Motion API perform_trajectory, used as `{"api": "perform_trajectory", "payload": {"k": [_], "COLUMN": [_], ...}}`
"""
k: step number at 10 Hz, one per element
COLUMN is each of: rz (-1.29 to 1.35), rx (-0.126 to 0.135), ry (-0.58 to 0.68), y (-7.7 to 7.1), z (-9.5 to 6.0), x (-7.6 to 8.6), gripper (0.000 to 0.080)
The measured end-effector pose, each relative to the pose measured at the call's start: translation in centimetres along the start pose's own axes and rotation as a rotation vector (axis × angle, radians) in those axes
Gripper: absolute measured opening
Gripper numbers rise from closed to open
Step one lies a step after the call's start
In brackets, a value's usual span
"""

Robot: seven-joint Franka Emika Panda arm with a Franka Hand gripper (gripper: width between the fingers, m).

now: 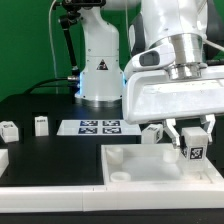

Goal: Assemble square table

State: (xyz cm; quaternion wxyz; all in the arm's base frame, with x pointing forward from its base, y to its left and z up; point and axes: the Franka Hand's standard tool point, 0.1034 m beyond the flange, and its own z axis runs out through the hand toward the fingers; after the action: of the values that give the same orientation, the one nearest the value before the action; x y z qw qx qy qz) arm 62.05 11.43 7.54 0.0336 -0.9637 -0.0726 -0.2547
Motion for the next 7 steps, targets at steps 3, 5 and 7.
{"api": "perform_trajectory", "payload": {"k": [3, 5, 7], "rz": [0.001, 0.011, 0.011], "rx": [-0.003, -0.007, -0.008], "ry": [0.046, 0.057, 0.057], "y": [-0.52, -0.46, -0.45], "z": [0.29, 0.28, 0.30], "x": [0.08, 0.08, 0.05], "gripper": [0.0290, 0.0290, 0.0521]}}
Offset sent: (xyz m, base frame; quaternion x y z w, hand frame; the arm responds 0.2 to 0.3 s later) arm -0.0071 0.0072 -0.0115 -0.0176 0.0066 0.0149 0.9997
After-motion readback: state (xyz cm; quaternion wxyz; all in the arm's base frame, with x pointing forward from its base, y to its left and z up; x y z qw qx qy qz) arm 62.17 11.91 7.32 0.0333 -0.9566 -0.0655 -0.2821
